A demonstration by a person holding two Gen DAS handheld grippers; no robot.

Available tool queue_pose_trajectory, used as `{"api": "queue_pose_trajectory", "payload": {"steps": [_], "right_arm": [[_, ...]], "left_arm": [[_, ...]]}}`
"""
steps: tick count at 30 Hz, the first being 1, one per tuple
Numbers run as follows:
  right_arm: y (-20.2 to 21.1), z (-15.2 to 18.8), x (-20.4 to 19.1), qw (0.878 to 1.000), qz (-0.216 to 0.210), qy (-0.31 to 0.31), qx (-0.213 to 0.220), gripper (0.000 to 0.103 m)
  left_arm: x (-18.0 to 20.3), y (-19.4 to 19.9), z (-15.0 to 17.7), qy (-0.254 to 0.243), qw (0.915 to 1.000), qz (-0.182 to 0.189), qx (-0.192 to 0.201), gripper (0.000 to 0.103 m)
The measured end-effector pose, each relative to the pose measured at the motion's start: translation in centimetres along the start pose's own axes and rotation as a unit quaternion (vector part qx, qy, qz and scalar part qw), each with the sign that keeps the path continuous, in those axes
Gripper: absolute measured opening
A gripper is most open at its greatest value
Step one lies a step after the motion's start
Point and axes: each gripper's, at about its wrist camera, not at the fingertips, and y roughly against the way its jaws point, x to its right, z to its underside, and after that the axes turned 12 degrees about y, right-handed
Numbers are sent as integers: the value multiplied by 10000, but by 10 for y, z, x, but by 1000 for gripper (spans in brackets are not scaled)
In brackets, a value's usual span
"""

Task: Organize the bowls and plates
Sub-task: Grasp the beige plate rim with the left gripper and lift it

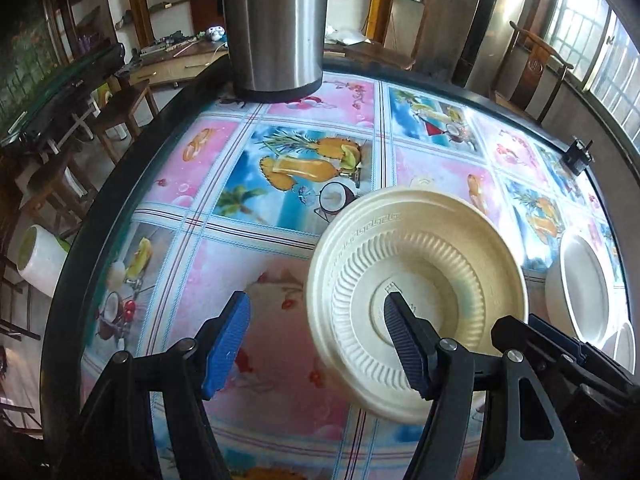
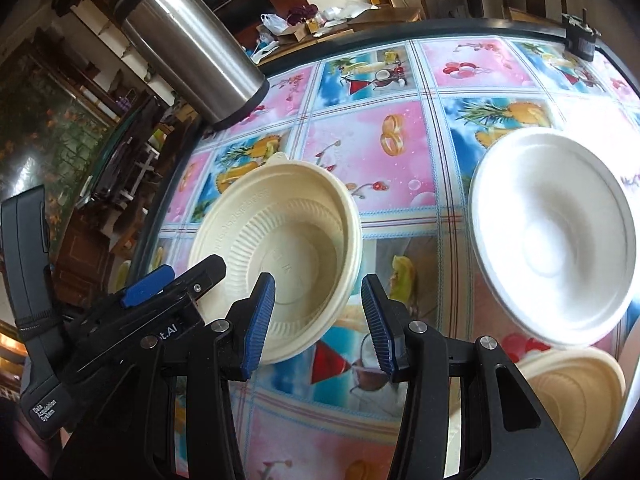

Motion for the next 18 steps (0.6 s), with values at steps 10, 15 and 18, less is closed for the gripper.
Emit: {"api": "queue_pose_trajectory", "payload": {"steps": [10,15,18], "right_arm": [[-6,-4,3,9999,85,63,-48,45],[-10,-6,3,9998,130,107,-76,44],[-12,-7,4,9998,122,110,-66,31]], "left_arm": [[4,-13,-1,-30,9998,-170,-39,69],[6,-16,-2,-47,9996,-261,-41,69],[7,-18,-2,-67,9994,-349,-1,69]]}}
